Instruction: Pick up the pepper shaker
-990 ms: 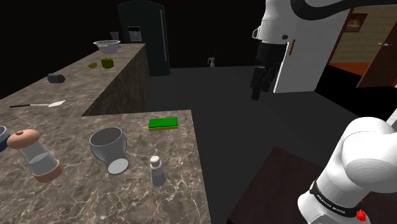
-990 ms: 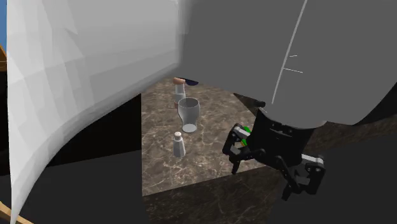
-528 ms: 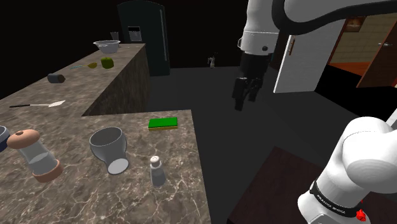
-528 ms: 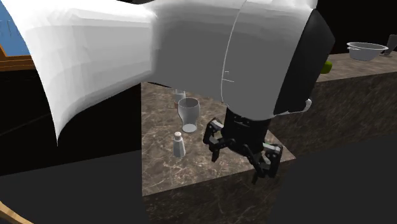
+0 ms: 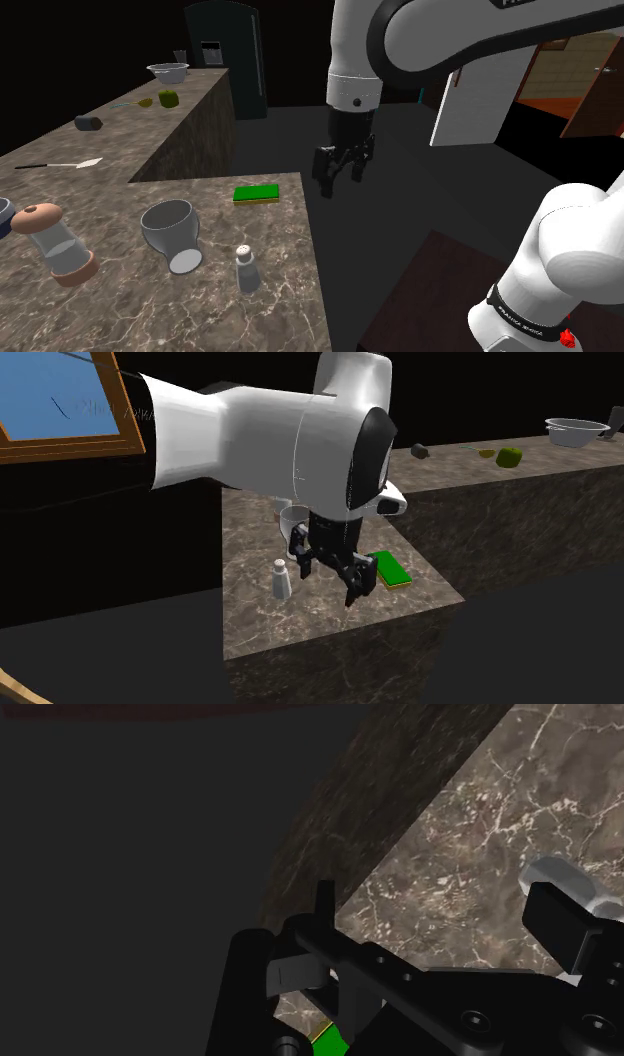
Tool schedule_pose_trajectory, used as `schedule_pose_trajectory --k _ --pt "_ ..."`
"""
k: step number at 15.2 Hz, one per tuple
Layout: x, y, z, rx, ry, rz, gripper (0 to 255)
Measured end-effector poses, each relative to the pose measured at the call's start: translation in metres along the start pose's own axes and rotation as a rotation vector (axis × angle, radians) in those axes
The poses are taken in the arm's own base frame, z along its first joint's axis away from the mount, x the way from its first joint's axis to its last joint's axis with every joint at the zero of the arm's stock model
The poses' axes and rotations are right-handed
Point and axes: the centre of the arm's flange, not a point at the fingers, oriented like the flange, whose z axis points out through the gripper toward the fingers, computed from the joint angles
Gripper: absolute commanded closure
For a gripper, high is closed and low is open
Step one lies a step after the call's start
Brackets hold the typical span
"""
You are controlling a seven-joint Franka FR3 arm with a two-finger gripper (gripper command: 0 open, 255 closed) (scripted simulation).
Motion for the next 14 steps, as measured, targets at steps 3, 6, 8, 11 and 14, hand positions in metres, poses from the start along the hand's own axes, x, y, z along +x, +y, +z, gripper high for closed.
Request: schedule_pose_trajectory --k 3,6,8,11,14 --pt "0.012 -0.034 0.016 0.001 0.000 0.026 0" --pt "0.030 -0.066 0.030 0.003 0.000 0.052 0" --pt "0.037 -0.089 0.037 0.004 0.000 0.069 0" --pt "0.054 -0.123 0.054 0.006 -0.002 0.095 0" --pt "0.074 -0.154 0.068 0.008 -0.002 0.121 0"
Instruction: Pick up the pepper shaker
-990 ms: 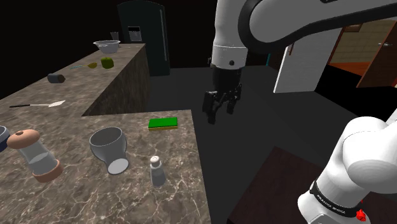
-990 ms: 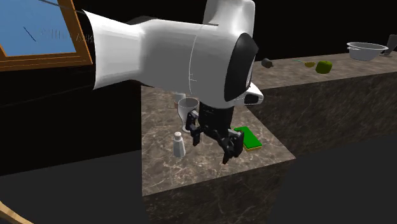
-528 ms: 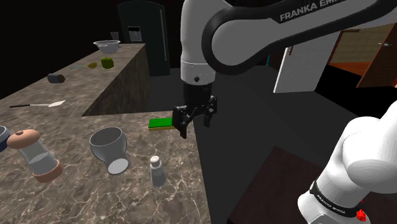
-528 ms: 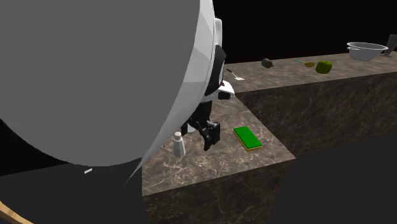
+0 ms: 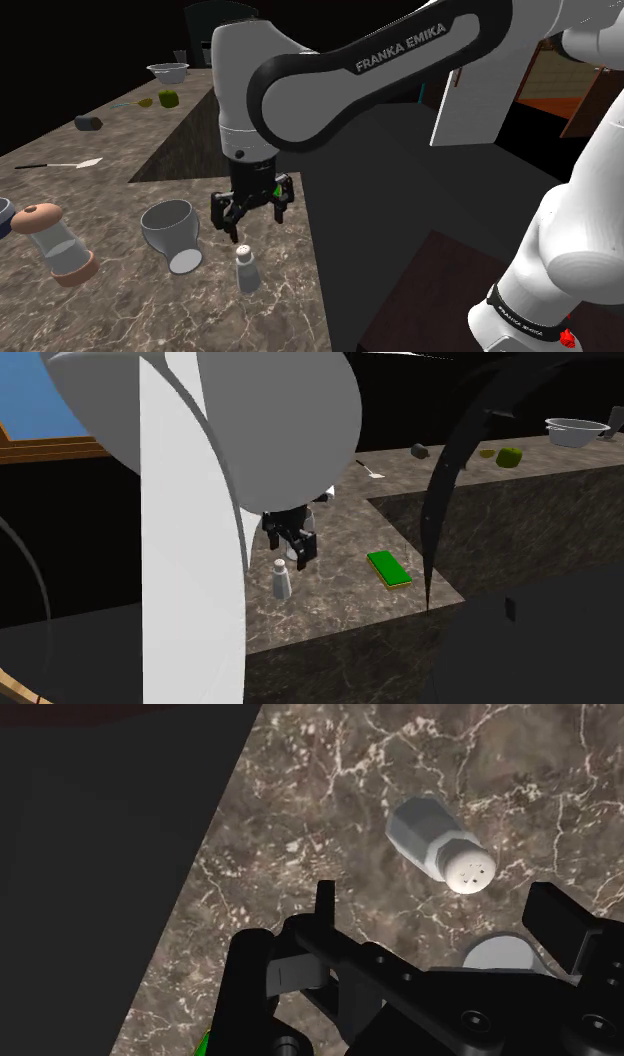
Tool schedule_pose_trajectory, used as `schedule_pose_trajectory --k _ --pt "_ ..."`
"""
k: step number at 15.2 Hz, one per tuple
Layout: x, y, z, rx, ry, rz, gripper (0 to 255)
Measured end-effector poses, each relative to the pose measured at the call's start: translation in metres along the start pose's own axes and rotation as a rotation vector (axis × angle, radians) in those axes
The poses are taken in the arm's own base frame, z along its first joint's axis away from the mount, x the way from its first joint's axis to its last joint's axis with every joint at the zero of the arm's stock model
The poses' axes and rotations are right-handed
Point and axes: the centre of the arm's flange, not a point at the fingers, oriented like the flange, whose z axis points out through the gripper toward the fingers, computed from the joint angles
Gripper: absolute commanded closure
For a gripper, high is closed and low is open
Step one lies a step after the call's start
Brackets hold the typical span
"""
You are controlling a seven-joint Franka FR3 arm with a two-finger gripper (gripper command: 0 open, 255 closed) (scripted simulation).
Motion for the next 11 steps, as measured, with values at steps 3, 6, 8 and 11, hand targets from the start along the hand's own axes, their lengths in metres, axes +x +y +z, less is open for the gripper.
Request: schedule_pose_trajectory --k 3,6,8,11 --pt "0.010 -0.025 0.013 0.002 0.000 0.021 0" --pt "0.011 -0.029 0.029 0.002 0.000 0.025 0" --pt "0.013 -0.030 0.039 0.002 0.000 0.026 0" --pt "0.013 -0.028 0.051 0.002 0.000 0.026 255"
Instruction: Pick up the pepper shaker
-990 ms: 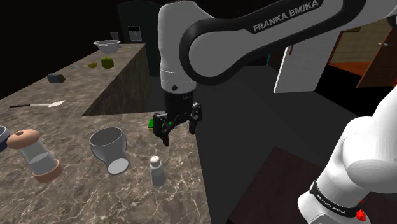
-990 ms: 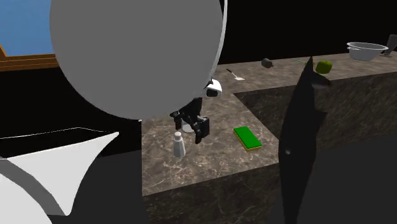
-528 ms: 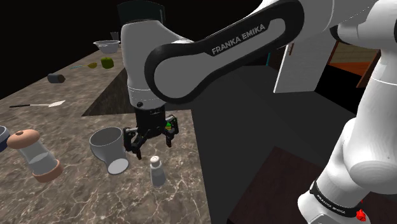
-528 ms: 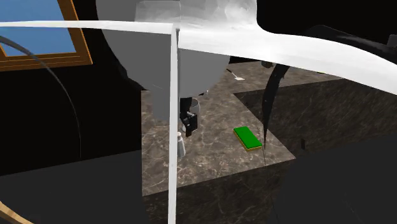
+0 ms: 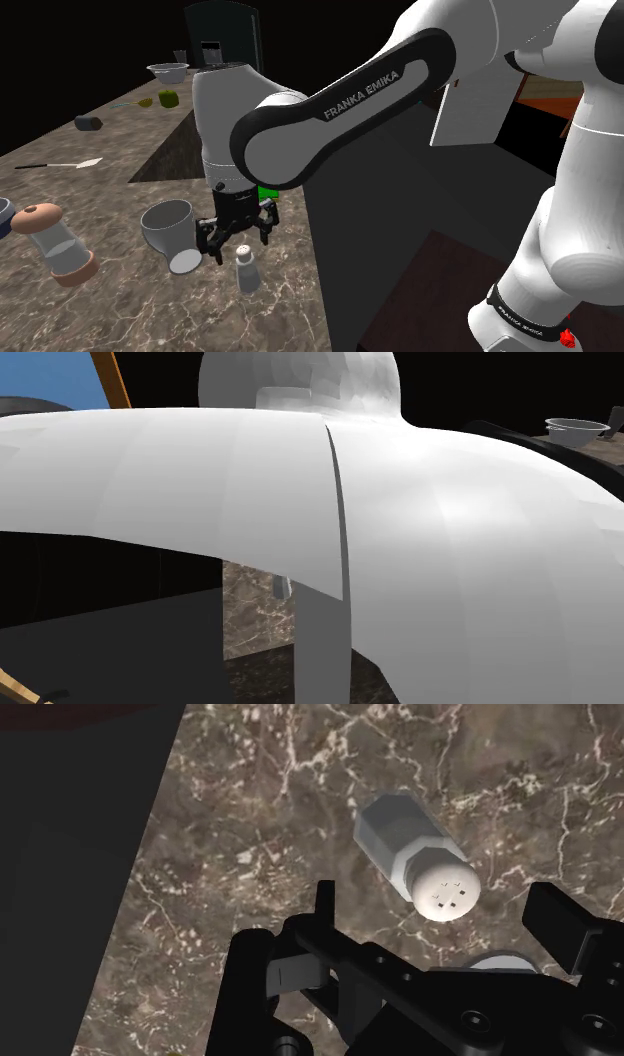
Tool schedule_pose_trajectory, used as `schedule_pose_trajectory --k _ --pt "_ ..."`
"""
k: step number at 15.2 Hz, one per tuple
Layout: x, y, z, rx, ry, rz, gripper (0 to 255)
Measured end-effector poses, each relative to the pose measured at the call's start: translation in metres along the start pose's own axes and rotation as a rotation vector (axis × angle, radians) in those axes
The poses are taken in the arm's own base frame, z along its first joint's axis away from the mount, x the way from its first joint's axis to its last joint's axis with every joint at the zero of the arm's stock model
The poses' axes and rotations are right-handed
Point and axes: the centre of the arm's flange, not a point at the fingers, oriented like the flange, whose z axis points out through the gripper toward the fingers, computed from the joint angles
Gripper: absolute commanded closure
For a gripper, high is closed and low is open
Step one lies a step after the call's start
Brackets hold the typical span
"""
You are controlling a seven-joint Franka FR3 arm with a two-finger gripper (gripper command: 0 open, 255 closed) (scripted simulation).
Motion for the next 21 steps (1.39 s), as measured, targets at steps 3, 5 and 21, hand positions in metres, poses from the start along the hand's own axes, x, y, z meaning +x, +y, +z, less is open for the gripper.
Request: schedule_pose_trajectory --k 3,5,21 --pt "0.000 0.000 0.002 0.001 0.001 0.000 255" --pt "0.000 0.000 0.002 0.001 0.002 0.000 255" --pt "-0.003 -0.006 -0.050 0.000 0.001 0.000 255"
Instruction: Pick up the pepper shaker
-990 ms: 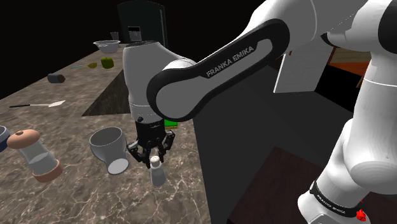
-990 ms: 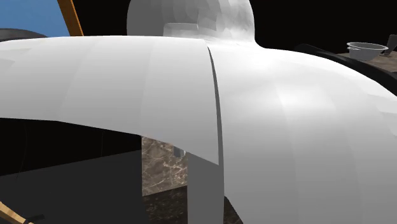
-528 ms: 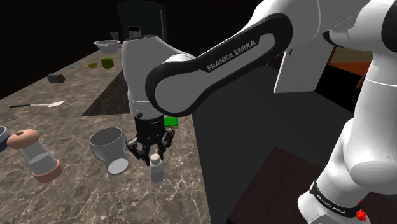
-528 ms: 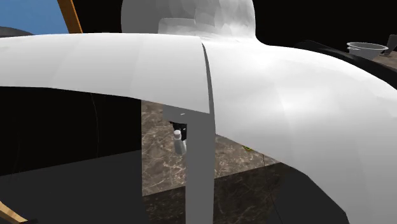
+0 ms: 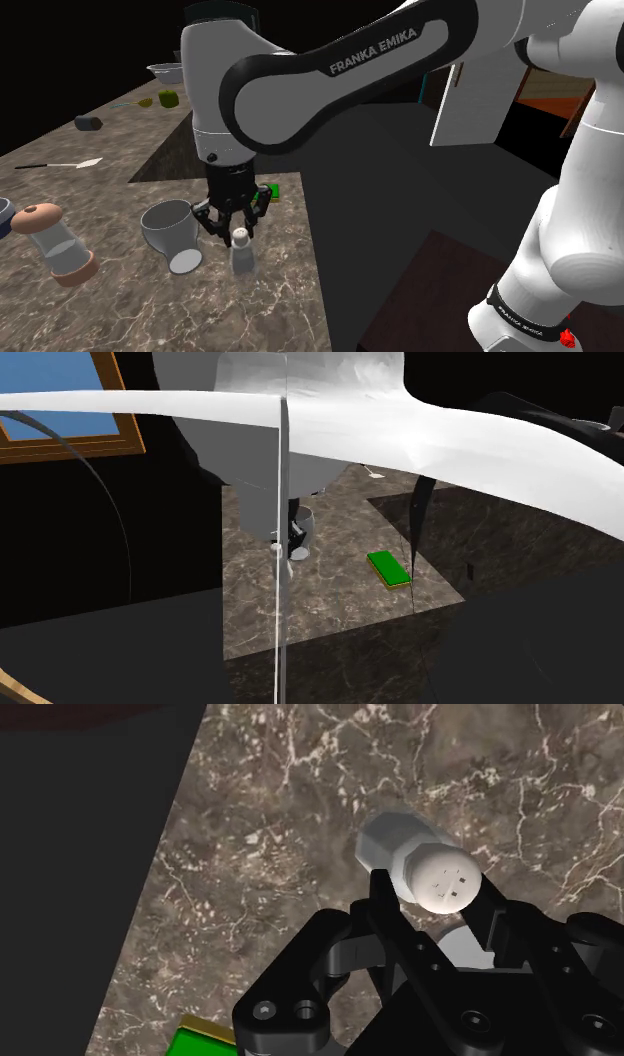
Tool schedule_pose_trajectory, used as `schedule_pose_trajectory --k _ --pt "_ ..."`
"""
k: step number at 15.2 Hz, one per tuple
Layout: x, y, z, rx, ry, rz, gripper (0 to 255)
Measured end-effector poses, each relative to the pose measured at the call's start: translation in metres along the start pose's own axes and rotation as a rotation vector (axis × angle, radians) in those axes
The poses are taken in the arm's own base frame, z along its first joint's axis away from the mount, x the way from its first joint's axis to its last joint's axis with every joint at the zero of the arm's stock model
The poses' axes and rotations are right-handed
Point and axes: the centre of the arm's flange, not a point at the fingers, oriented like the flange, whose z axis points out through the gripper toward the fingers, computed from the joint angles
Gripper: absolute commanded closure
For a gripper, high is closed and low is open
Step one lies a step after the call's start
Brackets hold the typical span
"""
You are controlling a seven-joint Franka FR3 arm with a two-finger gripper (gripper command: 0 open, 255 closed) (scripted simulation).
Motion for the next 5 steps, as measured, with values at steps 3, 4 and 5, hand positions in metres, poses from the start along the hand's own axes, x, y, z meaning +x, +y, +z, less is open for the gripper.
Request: schedule_pose_trajectory --k 3,4,5 --pt "0.002 0.000 -0.016 0.000 0.000 0.000 255" --pt "0.001 0.000 -0.022 0.000 0.000 0.000 255" --pt "0.000 0.000 -0.025 0.000 0.000 0.000 255"
